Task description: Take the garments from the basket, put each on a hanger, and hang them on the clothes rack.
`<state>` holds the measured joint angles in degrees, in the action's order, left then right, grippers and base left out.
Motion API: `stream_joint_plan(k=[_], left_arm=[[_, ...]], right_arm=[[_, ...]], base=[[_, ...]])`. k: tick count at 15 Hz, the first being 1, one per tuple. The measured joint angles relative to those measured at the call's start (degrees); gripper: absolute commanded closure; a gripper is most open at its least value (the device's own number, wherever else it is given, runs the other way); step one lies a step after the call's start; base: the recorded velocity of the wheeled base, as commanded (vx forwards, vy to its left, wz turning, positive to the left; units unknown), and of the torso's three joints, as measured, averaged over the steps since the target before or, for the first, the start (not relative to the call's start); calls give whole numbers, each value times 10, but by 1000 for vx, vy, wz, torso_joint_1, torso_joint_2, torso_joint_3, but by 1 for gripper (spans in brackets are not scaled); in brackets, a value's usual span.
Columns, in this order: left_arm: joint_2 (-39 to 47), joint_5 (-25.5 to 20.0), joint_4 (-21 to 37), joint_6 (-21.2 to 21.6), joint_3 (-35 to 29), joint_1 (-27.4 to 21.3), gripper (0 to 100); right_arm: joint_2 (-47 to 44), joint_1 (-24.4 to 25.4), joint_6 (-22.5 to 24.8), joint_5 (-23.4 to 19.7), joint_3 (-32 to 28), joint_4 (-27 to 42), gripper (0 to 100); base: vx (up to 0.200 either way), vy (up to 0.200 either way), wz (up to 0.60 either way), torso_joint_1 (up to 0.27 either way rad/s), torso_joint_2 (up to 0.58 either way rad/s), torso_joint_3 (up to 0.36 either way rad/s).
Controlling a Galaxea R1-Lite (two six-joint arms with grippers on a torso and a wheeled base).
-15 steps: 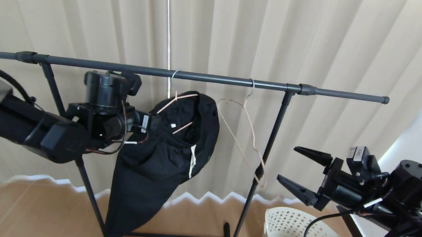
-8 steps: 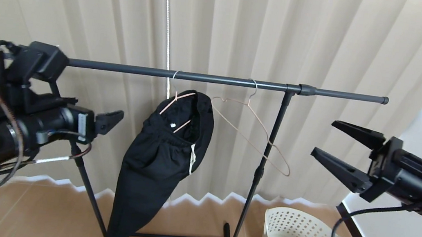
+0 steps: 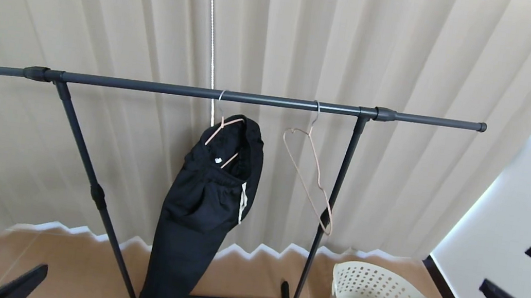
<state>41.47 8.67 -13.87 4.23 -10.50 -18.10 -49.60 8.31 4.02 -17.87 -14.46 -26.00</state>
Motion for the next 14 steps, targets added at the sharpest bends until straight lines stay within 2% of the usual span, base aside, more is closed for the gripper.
stream_joint_plan(k=[2,4,8,10,12,14], left_arm=[[-63,-1,55,1,30,1,0],[-112,-1,76,0,56,1,0],[-174,1,80,-2,100,2,0],[-191,1,97,-2,103,7,0],[-210,0,131,-3,104,23,0],[-221,0,132,-2,103,50,0]], right_arm=[[74,-1,13,25,70,24,0],[138,-1,17,37,105,77,0],[263,-2,19,59,126,225,0],[317,-2,18,67,130,265,0],[362,-2,17,94,130,296,0],[394,-2,16,111,129,299,0]], base=[[0,0,0,0,0,0],[0,0,0,0,0,0],[0,0,0,0,0,0],[0,0,0,0,0,0],[0,0,0,0,0,0],[0,0,0,0,0,0]])
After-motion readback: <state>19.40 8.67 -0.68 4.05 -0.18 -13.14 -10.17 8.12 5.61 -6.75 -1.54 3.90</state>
